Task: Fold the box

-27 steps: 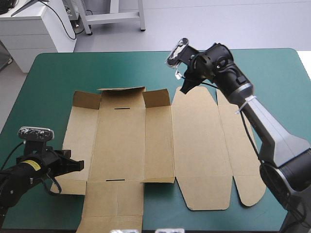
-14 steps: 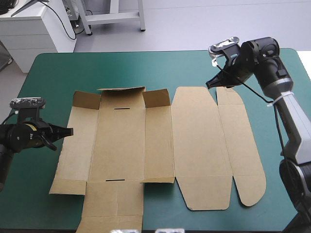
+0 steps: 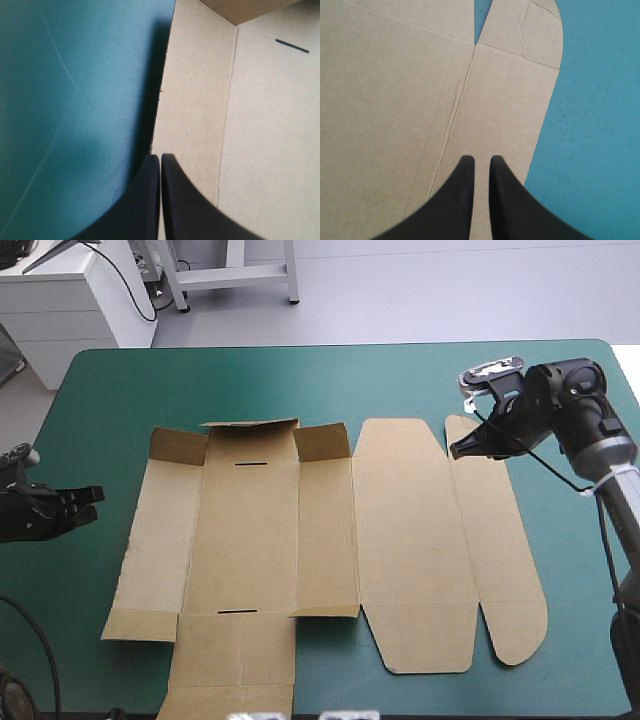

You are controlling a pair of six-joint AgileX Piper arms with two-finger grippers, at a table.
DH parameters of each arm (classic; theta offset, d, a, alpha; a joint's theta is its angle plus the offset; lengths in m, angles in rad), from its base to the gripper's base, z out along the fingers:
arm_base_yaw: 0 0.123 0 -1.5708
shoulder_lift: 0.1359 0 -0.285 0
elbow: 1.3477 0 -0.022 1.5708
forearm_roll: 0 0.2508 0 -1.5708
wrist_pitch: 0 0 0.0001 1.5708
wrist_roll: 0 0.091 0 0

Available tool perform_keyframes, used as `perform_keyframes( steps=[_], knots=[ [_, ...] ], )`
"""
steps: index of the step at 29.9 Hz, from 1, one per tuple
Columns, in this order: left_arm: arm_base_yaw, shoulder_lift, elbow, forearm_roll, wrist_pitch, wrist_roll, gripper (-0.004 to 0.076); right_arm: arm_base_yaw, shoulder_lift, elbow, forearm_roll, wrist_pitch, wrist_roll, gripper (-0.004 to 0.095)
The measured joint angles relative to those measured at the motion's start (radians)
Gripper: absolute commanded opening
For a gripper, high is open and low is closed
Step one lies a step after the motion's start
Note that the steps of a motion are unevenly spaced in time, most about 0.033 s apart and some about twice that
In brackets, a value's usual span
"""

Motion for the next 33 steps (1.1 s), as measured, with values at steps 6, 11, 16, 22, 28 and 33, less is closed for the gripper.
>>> perform_keyframes(
  steps=[6, 11, 16, 22, 28, 33],
  knots=[
    [0.009, 0.037, -0.001, -0.037, 0.006, 0.039, 0.0008, 0.0, 0.0, 0.006, 0.011, -0.05, 0.0, 0.0087],
    [0.009, 0.039, -0.001, -0.031, 0.007, 0.047, 0.0217, 0.0, 0.0, 0.006, 0.025, -0.083, 0.0, 0.0087],
    [0.009, 0.039, 0.016, -0.012, 0.005, 0.066, 0.0456, 0.0, 0.0, 0.006, 0.026, -0.087, -0.001, 0.0087],
    [0.009, 0.085, 0.023, -0.012, 0.01, 0.065, 0.0456, 0.0, 0.0, 0.006, 0.03, -0.088, -0.005, 0.0087],
    [0.009, 0.178, 0.023, -0.024, 0.058, 0.075, 0.0456, 0.0, 0.0, 0.006, 0.058, -0.087, -0.011, 0.0087],
    [0.009, 0.265, 0.023, -0.049, 0.119, 0.142, 0.0456, 0.0, 0.0, 0.006, 0.066, -0.087, -0.012, 0.0087]
  ],
)
